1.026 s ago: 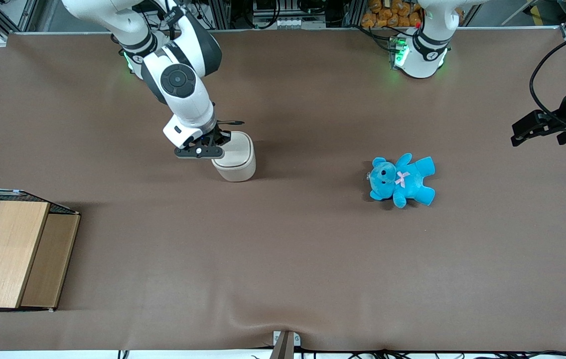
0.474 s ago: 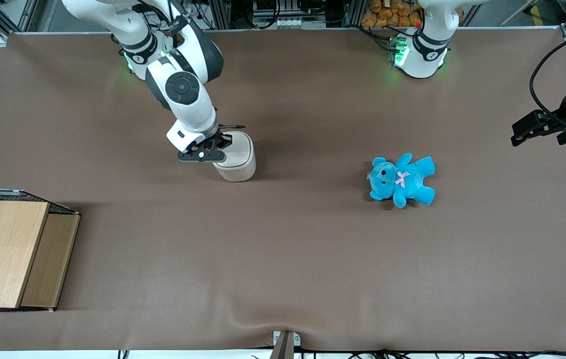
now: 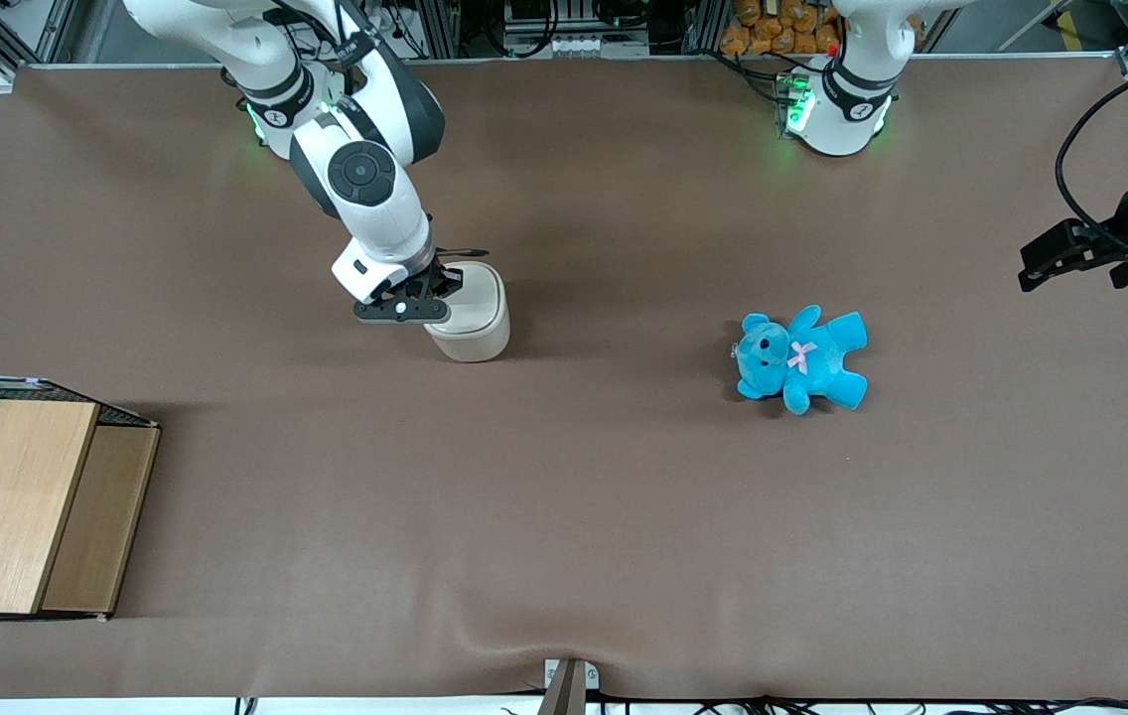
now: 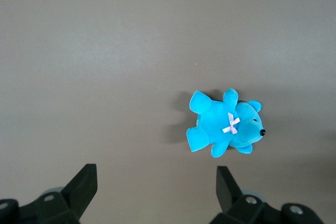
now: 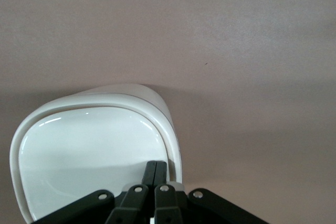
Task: Open trash can with right arm
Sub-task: 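Close the right gripper on the lid's rim, then pull the lid up and back with the right gripper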
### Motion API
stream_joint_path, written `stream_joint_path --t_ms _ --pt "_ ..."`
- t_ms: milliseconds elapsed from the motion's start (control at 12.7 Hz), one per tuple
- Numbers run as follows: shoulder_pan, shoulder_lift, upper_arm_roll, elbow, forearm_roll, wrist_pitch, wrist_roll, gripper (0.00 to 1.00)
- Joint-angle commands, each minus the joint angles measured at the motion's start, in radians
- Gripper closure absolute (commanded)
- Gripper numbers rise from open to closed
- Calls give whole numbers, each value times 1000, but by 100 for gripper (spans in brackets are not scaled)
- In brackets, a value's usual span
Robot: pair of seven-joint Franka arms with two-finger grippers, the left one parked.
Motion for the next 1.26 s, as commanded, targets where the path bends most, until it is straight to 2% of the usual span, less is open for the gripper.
stream_joint_path --t_ms 0,158,395,474,711,868,1184 --pt "-7 -27 1 36 -15 -66 65 67" --pt "-11 -62 1 137 -12 -201 78 42" --pt "-66 -142 1 233 -1 -308 62 5" --pt "-89 -183 1 242 -1 -318 61 0" --pt "-166 -281 -8 251 -1 -350 -35 0" --pt "-232 -298 -14 309 0 -448 -147 0" --pt "-254 -346 -155 363 0 -547 -374 0"
